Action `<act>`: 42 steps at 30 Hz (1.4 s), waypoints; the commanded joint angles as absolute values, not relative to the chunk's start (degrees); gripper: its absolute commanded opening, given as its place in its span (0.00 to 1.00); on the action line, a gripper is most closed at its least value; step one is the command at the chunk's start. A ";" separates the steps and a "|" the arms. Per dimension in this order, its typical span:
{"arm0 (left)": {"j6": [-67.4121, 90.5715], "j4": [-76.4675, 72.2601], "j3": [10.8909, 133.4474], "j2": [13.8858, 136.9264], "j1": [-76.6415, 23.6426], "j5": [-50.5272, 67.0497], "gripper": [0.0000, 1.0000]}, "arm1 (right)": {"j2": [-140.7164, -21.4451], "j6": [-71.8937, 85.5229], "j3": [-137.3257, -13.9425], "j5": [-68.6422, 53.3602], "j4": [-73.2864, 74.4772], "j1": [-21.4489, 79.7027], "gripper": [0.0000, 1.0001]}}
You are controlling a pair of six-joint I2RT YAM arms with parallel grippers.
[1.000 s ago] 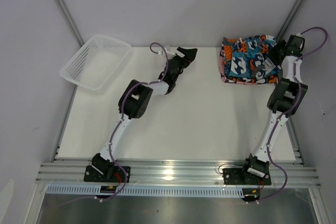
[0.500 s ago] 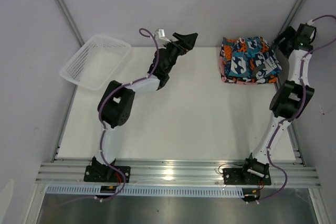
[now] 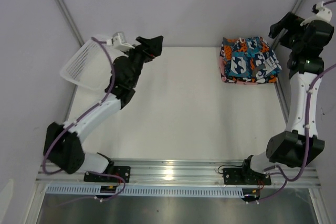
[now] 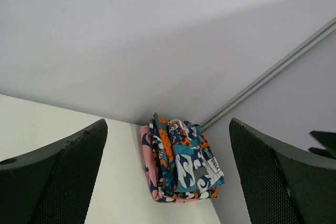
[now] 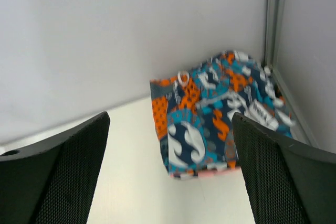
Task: Fold and stack the shorts
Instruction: Neatly place the folded shorts to the corner
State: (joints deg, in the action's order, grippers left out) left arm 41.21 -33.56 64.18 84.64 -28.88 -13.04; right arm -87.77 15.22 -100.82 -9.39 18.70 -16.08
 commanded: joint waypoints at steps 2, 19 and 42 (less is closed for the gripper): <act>35.51 -25.06 57.15 68.87 -28.92 -15.74 0.99 | -77.81 12.57 -90.72 -14.76 19.60 -17.14 0.99; 32.43 3.50 29.89 24.38 -28.92 -18.89 0.99 | -36.75 19.95 -42.12 -22.06 12.22 -10.38 0.99; 25.76 12.22 8.35 -2.54 -28.92 -24.17 0.99 | -29.00 22.67 -13.10 -12.83 -5.45 -1.32 0.99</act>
State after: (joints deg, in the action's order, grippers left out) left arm 27.88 11.99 9.10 0.62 -28.91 -22.48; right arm -29.69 22.44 -13.17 -14.15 -0.58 -1.56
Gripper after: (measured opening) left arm 0.990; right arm 0.993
